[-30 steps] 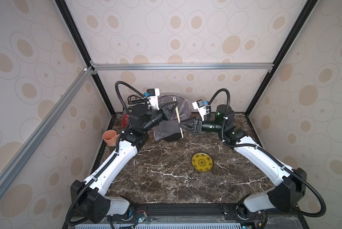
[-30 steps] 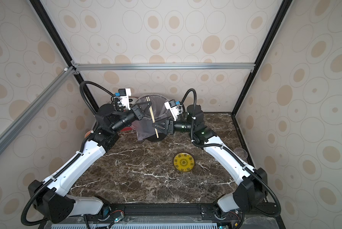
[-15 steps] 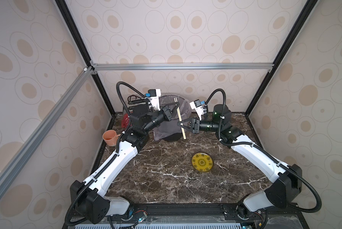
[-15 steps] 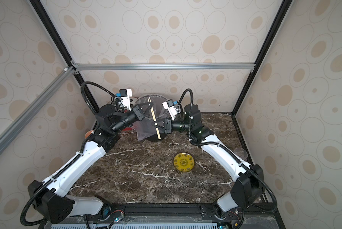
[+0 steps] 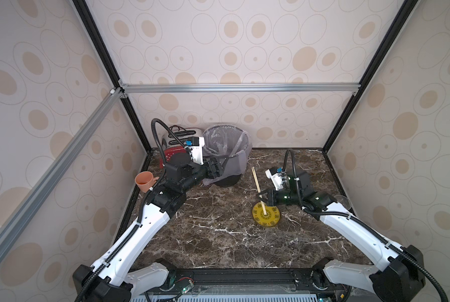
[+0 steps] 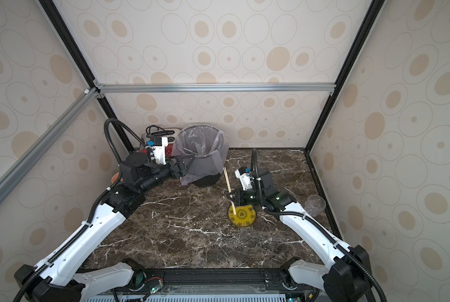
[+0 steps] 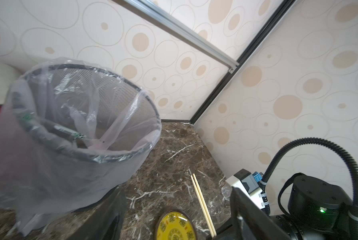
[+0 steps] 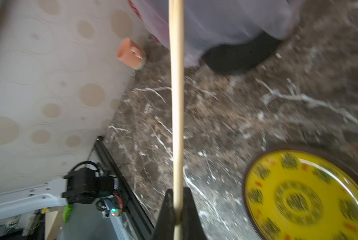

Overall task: Remove the packaging of disposable chopsticks
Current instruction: Place the disposable chopsticks on the plate.

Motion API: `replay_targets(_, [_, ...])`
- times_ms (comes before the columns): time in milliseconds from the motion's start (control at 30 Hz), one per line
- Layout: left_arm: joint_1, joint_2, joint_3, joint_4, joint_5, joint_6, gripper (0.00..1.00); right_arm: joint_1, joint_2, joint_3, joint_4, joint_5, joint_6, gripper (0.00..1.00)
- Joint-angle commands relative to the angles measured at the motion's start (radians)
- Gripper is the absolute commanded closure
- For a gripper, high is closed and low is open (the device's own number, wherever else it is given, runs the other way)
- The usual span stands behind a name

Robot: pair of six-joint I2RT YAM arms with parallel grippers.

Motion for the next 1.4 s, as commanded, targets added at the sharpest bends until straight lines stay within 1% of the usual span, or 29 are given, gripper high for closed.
replay_targets(0, [0.002,-0.032,-0.032,-0.081,-0.007,0.090,0.21,-0.003,-0.014,-0.073,-0.124,0.164,-0.052,1.00])
replay_targets(67, [0.002,-0.045,-0.053,-0.084,-0.010,0.096,0.21,-0.003,0.021,-0.089,-0.118,0.207,-0.052,1.00])
replay_targets(100, [0.002,-0.052,-0.064,-0.089,-0.030,0.098,0.21,-0.004,0.055,-0.081,-0.128,0.217,-0.052,1.00])
replay_targets(167, [0.003,-0.066,-0.084,-0.103,-0.077,0.097,0.22,-0.003,0.120,-0.055,-0.156,0.215,-0.055,1.00])
replay_targets(233, [0.009,-0.082,-0.115,-0.106,-0.105,0.092,0.22,-0.004,0.165,-0.055,-0.136,0.208,-0.046,1.00])
replay_targets(367, [0.019,-0.104,-0.171,-0.082,-0.101,0.076,0.22,-0.004,0.227,-0.054,-0.110,0.246,-0.046,1.00])
replay_targets(633, [0.029,-0.100,-0.194,-0.081,-0.085,0.081,0.23,-0.003,0.351,-0.023,-0.068,0.282,-0.063,1.00])
replay_targets(767, [0.036,-0.098,-0.190,-0.084,-0.085,0.087,0.23,-0.003,0.394,-0.012,-0.064,0.289,-0.072,0.89])
replay_targets(833, [0.039,-0.096,-0.196,-0.080,-0.086,0.083,0.22,-0.003,0.398,-0.008,-0.061,0.291,-0.072,0.83])
replay_targets(967, [0.045,-0.078,-0.190,-0.081,-0.065,0.080,0.22,-0.003,0.412,0.012,-0.080,0.310,-0.083,0.76])
replay_targets(1200, [0.053,-0.083,-0.172,-0.107,-0.074,0.101,0.22,-0.003,0.409,0.037,-0.115,0.331,-0.093,0.75])
replay_targets(1267, [0.059,-0.104,-0.169,-0.142,-0.117,0.135,0.22,-0.003,0.360,0.036,-0.136,0.373,-0.103,0.73])
replay_targets(1333, [0.069,-0.133,-0.185,-0.178,-0.197,0.168,0.20,-0.003,0.269,0.019,-0.138,0.437,-0.127,0.70])
replay_targets(1367, [0.075,-0.147,-0.203,-0.189,-0.252,0.192,0.20,-0.008,0.212,0.009,-0.138,0.489,-0.140,0.67])
